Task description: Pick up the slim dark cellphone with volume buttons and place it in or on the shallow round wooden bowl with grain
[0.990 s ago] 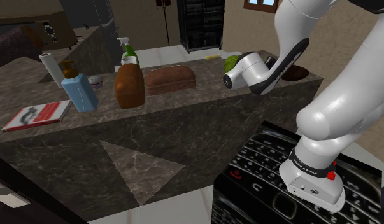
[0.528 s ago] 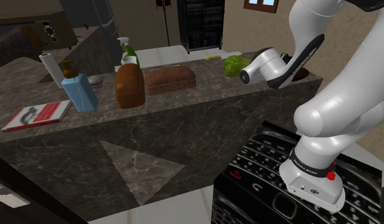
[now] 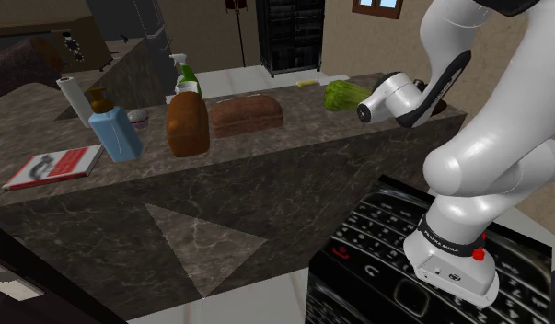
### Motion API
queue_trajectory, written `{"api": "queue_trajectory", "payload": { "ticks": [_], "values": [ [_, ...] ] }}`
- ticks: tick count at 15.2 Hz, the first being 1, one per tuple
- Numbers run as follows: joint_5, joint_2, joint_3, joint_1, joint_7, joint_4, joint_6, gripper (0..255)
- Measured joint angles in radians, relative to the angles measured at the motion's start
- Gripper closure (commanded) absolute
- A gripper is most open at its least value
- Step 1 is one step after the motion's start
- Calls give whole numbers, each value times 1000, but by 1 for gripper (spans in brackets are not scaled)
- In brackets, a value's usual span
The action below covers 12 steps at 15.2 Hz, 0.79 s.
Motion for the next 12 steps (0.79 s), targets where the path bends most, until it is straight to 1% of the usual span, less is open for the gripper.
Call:
{"api": "queue_trajectory", "payload": {
  "ticks": [6, 8, 12],
  "values": [
    [-11, 85, 7, 7, 73, 16, -36, 255],
    [-15, 119, 12, 10, 100, 25, -82, 255],
    [-22, 137, 16, 0, 106, 38, -103, 255]
  ]
}}
